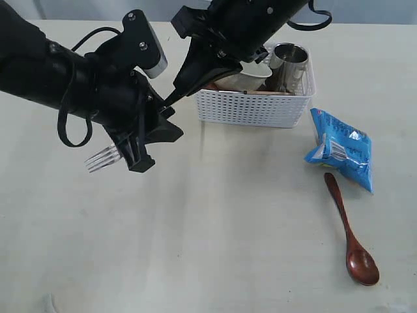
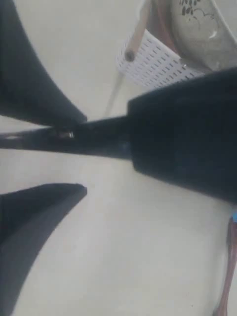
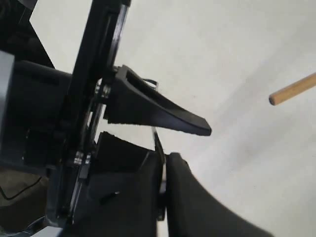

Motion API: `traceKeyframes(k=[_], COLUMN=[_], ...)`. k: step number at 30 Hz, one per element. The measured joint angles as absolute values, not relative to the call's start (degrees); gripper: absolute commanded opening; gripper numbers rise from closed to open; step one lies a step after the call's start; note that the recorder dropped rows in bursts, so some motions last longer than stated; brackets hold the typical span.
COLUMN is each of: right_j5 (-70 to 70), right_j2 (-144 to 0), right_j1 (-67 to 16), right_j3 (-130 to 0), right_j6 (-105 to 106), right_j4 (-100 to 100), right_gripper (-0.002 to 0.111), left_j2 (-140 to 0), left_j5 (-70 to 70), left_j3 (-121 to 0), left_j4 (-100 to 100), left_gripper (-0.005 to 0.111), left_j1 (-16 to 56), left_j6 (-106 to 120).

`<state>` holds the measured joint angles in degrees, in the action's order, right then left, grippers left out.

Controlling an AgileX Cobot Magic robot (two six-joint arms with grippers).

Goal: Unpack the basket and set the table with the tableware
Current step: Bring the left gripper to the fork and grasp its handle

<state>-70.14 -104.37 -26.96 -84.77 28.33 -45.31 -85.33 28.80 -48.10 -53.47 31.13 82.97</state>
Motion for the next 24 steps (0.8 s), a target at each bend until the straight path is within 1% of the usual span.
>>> traceKeyframes(k=[8,20,24], right_j5=[-70.01,-70.01,-70.01], right_j2=[-104.37,-104.37,-104.37], right_j1=[-26.96,-26.96,-26.96], right_j3=[-84.77,-84.77,-84.77], right_j6=[28.33,28.33,28.33], right_j4=[-45.31,-45.31,-45.31], right_gripper=[-0.001,-0.001,-0.001], left_j2=[-83.84,-81.76,-81.76], left_j5=[28.47,28.49,28.49], left_j3=[-48.10,-48.10,-48.10], left_j4=[-52.87,-45.48,-42.33], left_gripper=[0.053,0.053,0.050], left_j1=[31.13,31.13,31.13], left_j6=[82.97,78.24,75.68])
